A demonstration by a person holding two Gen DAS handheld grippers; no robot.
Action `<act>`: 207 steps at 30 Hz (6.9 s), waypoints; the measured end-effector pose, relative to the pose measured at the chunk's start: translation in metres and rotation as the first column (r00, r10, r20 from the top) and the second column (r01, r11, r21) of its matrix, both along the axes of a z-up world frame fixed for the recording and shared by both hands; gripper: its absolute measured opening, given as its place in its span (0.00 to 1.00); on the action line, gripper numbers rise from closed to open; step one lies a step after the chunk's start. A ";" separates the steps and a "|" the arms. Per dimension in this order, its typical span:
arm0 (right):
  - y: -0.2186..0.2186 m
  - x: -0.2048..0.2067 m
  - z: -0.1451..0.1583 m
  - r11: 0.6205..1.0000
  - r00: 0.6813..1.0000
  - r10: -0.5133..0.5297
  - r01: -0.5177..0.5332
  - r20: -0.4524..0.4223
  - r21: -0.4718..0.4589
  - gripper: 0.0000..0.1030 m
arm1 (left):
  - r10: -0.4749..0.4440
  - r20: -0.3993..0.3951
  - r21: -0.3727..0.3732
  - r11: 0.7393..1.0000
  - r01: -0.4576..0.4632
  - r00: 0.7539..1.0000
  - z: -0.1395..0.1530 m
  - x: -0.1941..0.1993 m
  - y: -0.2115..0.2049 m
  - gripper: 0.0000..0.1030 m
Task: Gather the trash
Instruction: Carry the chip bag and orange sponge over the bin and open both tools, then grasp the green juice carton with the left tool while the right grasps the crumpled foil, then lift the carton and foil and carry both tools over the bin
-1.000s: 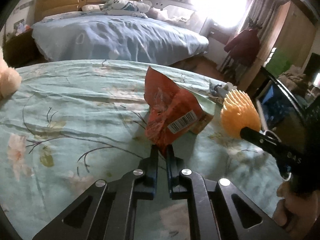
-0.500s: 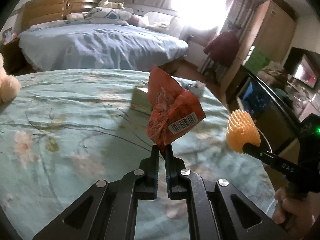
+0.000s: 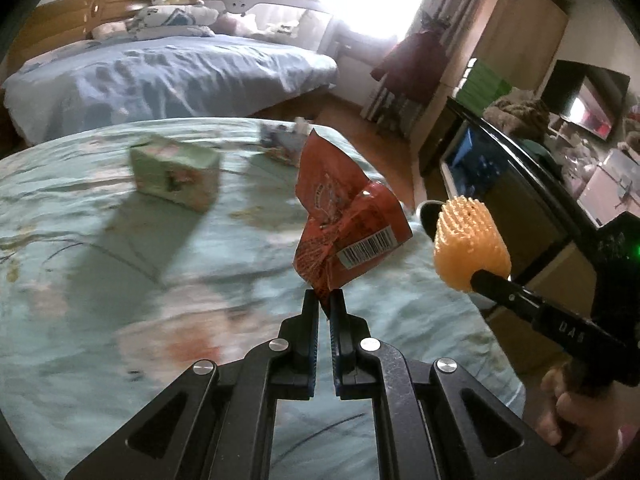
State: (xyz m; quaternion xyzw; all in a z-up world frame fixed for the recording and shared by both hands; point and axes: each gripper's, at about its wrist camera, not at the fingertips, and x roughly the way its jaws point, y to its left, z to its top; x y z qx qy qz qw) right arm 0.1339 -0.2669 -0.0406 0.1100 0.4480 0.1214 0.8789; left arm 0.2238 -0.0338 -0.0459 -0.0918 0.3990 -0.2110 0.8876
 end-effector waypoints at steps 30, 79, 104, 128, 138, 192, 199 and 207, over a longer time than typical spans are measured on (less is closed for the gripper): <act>-0.139 0.017 -0.011 0.989 0.989 -0.149 0.149 -0.014 -0.015 0.13 | -0.191 -0.007 0.112 0.975 0.190 0.982 -0.004 0.054 -0.177 0.04; -0.151 0.037 -0.021 0.982 0.981 -0.186 0.188 -0.063 0.021 0.74 | -0.118 -0.042 0.099 0.988 0.121 0.992 -0.008 0.053 -0.175 0.49; -0.032 0.050 -0.018 0.996 0.997 0.044 -0.040 -0.055 0.077 0.82 | 0.223 -0.044 0.047 0.974 -0.220 0.974 0.005 0.000 -0.033 0.61; 0.033 0.111 -0.032 0.983 0.985 0.160 -0.153 -0.061 0.097 0.81 | 0.343 -0.042 0.067 0.938 -0.340 0.938 0.004 0.052 0.008 0.64; 0.049 0.149 -0.042 0.979 0.982 0.178 -0.170 -0.063 0.112 0.81 | 0.425 -0.077 0.070 0.905 -0.420 0.902 -0.008 0.097 0.010 0.64; 0.059 0.052 -0.023 0.969 0.977 0.213 -0.208 -0.026 0.134 0.16 | 0.189 0.007 0.104 0.976 -0.189 0.982 0.005 -0.003 0.024 0.28; 0.042 0.034 -0.018 0.974 0.983 0.183 -0.179 -0.017 0.135 0.16 | 0.147 0.022 0.114 0.982 -0.149 0.989 0.010 -0.014 0.006 0.28; 0.023 0.021 -0.015 0.979 0.989 0.148 -0.146 -0.009 0.140 0.16 | 0.116 0.039 0.131 0.984 -0.120 0.993 0.013 -0.021 -0.010 0.28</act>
